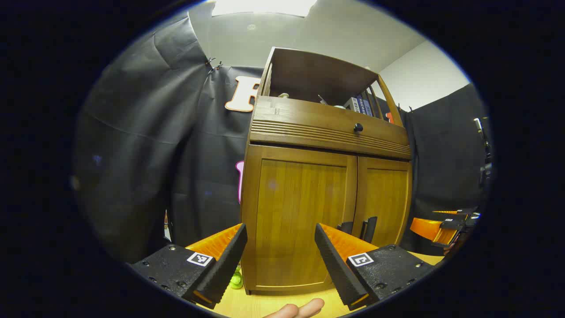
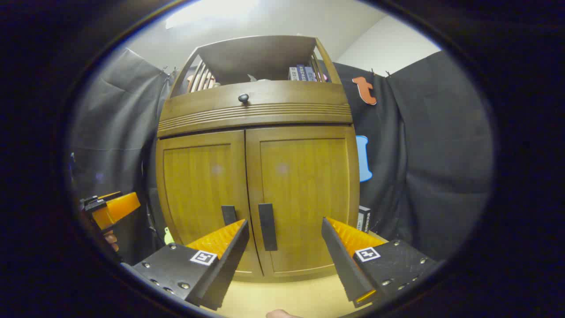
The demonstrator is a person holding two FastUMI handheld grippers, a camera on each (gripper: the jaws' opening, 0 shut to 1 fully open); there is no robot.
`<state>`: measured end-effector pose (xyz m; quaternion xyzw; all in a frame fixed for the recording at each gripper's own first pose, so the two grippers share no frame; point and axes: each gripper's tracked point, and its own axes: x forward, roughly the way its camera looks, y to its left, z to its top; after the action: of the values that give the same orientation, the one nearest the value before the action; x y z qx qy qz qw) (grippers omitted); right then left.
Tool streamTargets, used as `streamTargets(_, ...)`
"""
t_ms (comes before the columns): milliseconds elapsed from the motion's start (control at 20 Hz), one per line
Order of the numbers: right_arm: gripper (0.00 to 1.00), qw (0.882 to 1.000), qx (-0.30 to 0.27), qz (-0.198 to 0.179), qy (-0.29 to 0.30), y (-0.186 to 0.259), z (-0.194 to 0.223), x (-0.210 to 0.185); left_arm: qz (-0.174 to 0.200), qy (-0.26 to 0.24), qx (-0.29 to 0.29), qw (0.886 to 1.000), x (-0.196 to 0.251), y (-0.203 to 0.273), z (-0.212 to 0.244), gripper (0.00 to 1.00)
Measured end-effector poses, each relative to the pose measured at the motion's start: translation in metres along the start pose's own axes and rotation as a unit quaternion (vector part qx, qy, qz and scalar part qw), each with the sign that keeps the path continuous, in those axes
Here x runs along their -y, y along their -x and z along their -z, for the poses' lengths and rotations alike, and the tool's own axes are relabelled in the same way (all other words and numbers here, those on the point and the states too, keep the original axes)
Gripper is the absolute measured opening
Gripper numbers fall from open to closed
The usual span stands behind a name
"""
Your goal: Open the right door of the double-door shoe cabinet with the right hand, and open the left door with the left hand.
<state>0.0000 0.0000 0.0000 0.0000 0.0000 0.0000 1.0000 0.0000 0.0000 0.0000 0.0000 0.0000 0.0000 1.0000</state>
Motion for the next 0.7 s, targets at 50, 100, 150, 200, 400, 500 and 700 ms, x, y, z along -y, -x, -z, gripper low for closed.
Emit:
streamTargets(50,0.98,1.000,0.000,0.002,0.003,0.000,0.001,0.001,0.000,-0.001,0.000,1.000,0.000,0.000,-0.001,0.92)
streamTargets(100,1.00,1.000,0.000,0.003,0.005,0.000,0.003,0.002,0.001,-0.003,-0.001,1.000,0.001,0.000,0.000,0.92)
streamTargets(150,0.98,1.000,-0.004,0.001,0.006,0.000,0.006,0.001,0.004,-0.005,0.001,1.000,0.004,0.001,0.000,0.95)
streamTargets(200,0.98,1.000,-0.009,-0.002,0.005,-0.002,0.010,0.001,0.006,-0.007,0.000,1.000,0.005,0.001,0.001,0.92)
streamTargets(400,1.00,1.000,-0.019,-0.010,0.005,-0.007,0.017,0.000,0.006,-0.014,0.000,1.000,0.011,0.005,0.003,0.92)
streamTargets(500,1.00,1.000,-0.020,-0.005,0.004,-0.008,0.018,0.006,0.009,-0.012,0.001,1.000,0.016,0.005,0.003,0.92)
streamTargets(700,1.00,1.000,-0.017,0.002,-0.001,-0.016,0.018,0.017,0.041,0.003,0.015,0.999,0.035,0.010,-0.004,0.95)
